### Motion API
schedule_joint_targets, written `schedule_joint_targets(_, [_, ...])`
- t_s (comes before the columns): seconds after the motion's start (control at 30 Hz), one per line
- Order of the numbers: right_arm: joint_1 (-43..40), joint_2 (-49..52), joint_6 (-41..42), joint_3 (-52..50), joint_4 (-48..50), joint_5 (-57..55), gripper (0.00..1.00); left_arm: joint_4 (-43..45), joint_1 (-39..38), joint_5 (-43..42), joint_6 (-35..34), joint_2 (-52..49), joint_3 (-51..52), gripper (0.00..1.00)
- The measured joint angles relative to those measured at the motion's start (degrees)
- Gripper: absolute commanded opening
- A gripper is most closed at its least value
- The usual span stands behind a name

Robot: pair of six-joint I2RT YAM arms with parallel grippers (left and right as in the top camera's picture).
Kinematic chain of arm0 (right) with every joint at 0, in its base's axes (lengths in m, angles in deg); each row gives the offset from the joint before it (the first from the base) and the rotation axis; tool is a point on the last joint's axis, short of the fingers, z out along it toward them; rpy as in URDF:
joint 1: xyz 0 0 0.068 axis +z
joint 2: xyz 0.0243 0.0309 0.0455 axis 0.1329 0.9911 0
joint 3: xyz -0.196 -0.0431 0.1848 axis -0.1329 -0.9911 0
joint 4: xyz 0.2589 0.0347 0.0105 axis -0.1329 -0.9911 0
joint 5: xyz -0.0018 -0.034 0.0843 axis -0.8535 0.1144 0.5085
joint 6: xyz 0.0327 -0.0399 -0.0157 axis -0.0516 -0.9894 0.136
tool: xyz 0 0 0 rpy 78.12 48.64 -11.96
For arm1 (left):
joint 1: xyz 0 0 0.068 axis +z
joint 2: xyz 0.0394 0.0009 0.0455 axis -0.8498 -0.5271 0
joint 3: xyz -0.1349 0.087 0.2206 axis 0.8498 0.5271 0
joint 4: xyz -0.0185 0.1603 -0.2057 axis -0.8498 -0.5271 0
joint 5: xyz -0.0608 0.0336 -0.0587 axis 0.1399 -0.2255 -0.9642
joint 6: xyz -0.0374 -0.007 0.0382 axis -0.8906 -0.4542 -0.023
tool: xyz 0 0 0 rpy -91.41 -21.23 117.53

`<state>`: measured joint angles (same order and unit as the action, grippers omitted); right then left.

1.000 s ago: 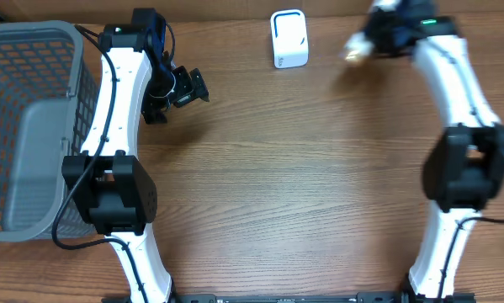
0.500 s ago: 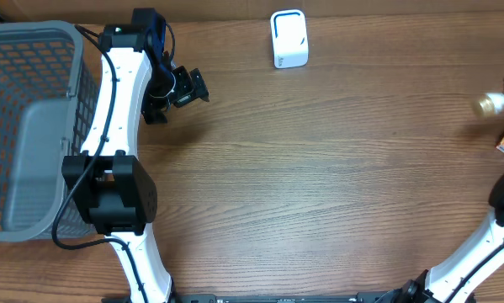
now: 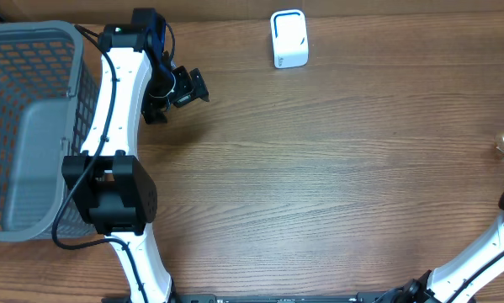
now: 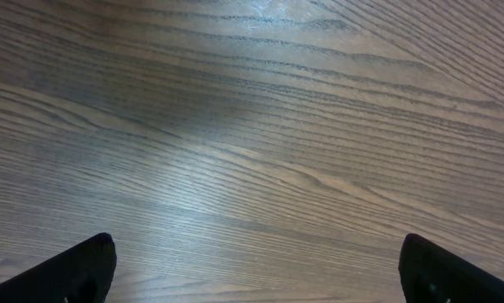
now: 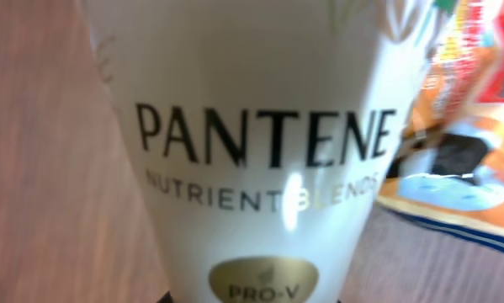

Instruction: Scan the item barcode

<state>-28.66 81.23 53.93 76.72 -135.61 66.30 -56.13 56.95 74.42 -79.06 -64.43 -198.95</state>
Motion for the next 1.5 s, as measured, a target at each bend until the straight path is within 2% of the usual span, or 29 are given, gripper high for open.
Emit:
schedule_joint_targets(0.2, [0.02,0.00,0.28,-1.16,0.66,-4.33,0.13,0.00,0.00,0.00,0.00,0.00,0.00,1.00])
schedule_joint_targets(0.3, [0.00,0.00,0.44,-1.16,0.74,-5.22,0.18,-0.02,0.00,0.00,0.00,0.00,0.00,1.00])
schedule_joint_targets(0.43, [0.00,0.00,0.63,-1.16,0.72,-5.81,0.36,0.00,0.00,0.00,0.00,0.00,0.00,1.00])
schedule_joint_targets(0.47, [0.02,0.00,0.83,-1.16,0.74,-6.03,0.38,0.00,0.00,0.00,0.00,0.00,0.00,1.00])
schedule_joint_targets(0.93, [0.02,-1.64,0.68,-1.16,-0.94,-5.92,0.40,0.00,0.00,0.00,0.00,0.00,0.00,1.00])
schedule_joint_targets(1.27, [0.04,-19.45,1.77,-1.16,-2.29,7.52,0.40,0.00,0.00,0.00,0.00,0.00,0.00,1.00])
schedule_joint_targets(1.5, [1.97,-29.90,1.92,-1.14,-9.55,16.94,0.40,0.00,0.00,0.00,0.00,0.00,0.00,1.00])
